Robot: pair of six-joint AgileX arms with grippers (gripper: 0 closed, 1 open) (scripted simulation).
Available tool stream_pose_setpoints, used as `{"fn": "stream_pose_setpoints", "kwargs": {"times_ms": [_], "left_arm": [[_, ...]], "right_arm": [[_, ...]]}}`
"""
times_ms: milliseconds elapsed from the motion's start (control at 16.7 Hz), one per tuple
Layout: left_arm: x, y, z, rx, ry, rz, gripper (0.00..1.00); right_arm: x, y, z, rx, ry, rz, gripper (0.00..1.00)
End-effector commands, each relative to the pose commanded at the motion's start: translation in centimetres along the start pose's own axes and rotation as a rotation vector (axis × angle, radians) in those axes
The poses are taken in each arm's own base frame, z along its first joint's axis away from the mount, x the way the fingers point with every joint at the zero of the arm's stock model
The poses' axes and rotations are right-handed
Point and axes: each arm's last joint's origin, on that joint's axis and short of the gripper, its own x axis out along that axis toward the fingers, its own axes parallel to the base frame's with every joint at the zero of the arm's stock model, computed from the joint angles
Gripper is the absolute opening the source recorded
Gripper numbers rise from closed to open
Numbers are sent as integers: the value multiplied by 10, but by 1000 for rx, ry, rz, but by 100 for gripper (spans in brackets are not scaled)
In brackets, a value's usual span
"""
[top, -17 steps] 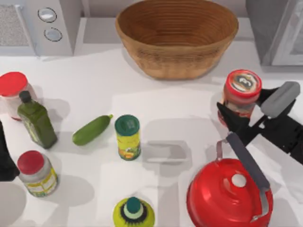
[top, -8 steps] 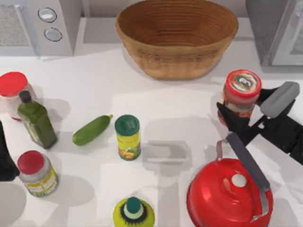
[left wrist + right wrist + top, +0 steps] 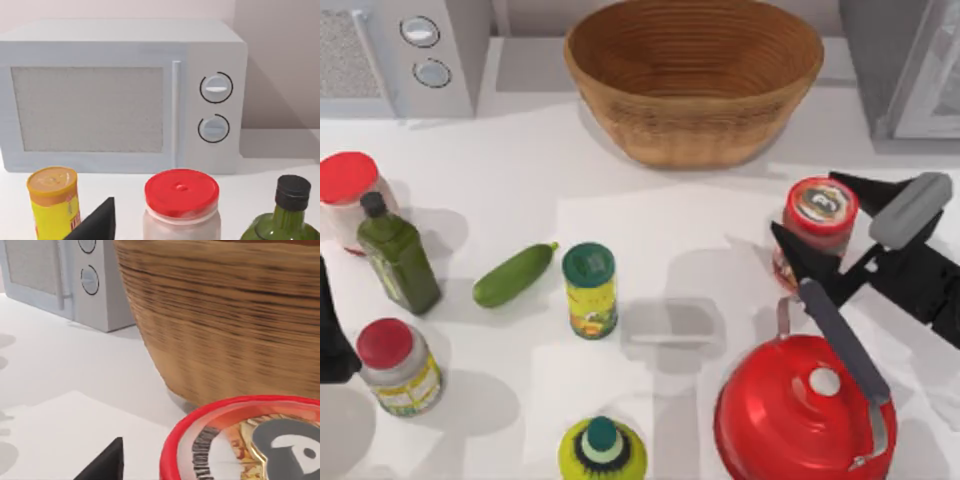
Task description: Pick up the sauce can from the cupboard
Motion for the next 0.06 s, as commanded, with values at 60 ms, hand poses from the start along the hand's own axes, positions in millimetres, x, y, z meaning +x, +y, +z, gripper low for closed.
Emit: {"fn": "stream_pose_setpoints", "kwargs": {"times_ms": [60], "left_arm": [[0, 0, 0, 0, 0, 0, 100]], "right_arm": [[0, 0, 0, 0, 0, 0, 100]]}}
